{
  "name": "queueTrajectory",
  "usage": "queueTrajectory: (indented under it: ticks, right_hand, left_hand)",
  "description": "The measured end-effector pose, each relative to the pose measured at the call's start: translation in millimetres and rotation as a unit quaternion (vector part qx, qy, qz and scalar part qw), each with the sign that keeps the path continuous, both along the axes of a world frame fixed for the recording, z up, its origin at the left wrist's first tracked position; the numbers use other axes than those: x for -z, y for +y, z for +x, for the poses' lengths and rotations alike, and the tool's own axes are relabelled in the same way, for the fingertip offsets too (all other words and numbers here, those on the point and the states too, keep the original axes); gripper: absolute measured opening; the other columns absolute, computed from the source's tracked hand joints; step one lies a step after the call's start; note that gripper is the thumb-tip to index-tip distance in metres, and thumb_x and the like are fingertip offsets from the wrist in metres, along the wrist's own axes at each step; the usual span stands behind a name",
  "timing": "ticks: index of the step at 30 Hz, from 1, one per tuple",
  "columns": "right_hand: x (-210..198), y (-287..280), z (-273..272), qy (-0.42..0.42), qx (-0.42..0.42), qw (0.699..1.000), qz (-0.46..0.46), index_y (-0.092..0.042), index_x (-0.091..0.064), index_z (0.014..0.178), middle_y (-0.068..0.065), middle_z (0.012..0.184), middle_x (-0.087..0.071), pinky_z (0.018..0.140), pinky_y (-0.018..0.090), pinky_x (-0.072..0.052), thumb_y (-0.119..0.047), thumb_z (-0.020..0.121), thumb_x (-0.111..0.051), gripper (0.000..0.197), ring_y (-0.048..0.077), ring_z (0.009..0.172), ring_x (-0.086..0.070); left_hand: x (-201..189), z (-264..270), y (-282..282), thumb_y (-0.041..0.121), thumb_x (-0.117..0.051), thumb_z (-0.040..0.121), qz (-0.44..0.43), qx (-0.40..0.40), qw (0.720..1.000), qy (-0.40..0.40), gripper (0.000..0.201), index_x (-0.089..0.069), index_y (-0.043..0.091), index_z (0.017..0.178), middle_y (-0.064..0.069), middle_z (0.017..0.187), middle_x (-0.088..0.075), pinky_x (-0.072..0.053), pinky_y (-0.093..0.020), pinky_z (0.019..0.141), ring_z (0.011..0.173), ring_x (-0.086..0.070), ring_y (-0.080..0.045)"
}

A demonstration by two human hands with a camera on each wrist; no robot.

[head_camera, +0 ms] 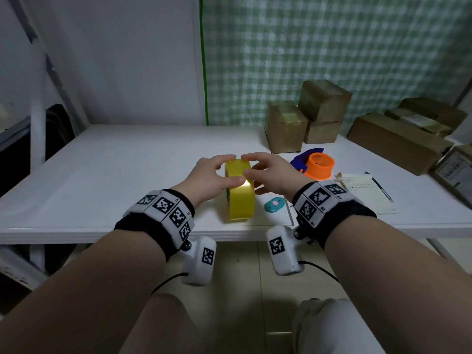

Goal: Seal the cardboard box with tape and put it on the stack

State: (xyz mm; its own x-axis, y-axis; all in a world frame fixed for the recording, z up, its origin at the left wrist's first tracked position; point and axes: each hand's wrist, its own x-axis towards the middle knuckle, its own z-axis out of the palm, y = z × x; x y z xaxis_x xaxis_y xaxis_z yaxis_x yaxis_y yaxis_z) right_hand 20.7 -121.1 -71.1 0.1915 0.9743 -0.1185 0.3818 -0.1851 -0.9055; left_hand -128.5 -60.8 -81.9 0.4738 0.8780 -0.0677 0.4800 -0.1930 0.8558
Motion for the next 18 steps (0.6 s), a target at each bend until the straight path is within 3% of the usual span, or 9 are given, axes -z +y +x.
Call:
queueTrajectory:
  ticks: [2, 5, 9, 13, 18]
  right_hand:
    - [0.9, 0.8, -0.1, -0.015, 0.007, 1.000, 0.010, -0.020, -0.054, 0.130, 0.011, 0.110, -0.056, 0.071, 0.032, -0.055, -0.016, 0.090, -0.059, 0.041, 0.024, 0.086, -0.058]
    - [-0.7, 2.8, -0.4, -0.055, 0.026, 0.998, 0.023, -0.023, -0.059, 0.125, 0.005, 0.114, -0.051, 0.078, 0.037, -0.057, -0.020, 0.088, -0.062, 0.037, 0.023, 0.091, -0.059]
    - [-4.3, 5.6, -1.1, -0.098, 0.053, 0.992, 0.051, -0.020, -0.069, 0.109, 0.005, 0.115, -0.062, 0.084, 0.043, -0.059, -0.021, 0.087, -0.062, 0.023, 0.031, 0.095, -0.068]
    - [-2.7, 7.6, -2.4, -0.093, 0.057, 0.992, 0.056, -0.017, -0.070, 0.106, 0.005, 0.116, -0.065, 0.081, 0.038, -0.060, -0.019, 0.087, -0.063, 0.020, 0.026, 0.092, -0.067]
    - [0.1, 8.8, -3.3, -0.118, 0.064, 0.989, 0.064, -0.023, -0.071, 0.100, 0.000, 0.114, -0.066, 0.088, 0.047, -0.056, -0.025, 0.084, -0.065, 0.017, 0.026, 0.097, -0.067]
  left_hand:
    - [0.7, -0.9, -0.9, 0.035, -0.075, 0.075, 0.051, 0.001, 0.999, 0.014, 0.062, -0.052, 0.031, 0.132, -0.005, 0.135, -0.040, -0.039, -0.032, 0.102, 0.125, -0.042, -0.022]
    - [-0.6, -2.3, -1.7, 0.034, -0.075, 0.075, 0.112, 0.017, 0.993, 0.033, 0.060, -0.055, 0.026, 0.130, -0.002, 0.137, -0.043, -0.032, -0.023, 0.099, 0.127, -0.041, -0.016]
    - [-2.9, -2.9, -1.0, 0.031, -0.075, 0.075, 0.147, 0.029, 0.988, 0.039, 0.052, -0.061, 0.021, 0.124, 0.002, 0.134, -0.056, -0.034, -0.028, 0.106, 0.127, -0.047, -0.015]
    - [-4.3, -2.0, 2.3, 0.025, -0.064, 0.086, 0.171, 0.014, 0.985, 0.030, 0.033, -0.067, 0.017, 0.118, -0.001, 0.129, -0.063, -0.034, -0.023, 0.101, 0.124, -0.052, -0.015]
    - [-9.9, 4.1, 5.3, 0.025, -0.053, 0.092, 0.253, 0.000, 0.962, 0.101, 0.027, -0.071, 0.016, 0.111, -0.003, 0.119, -0.069, -0.040, -0.029, 0.097, 0.117, -0.056, -0.020]
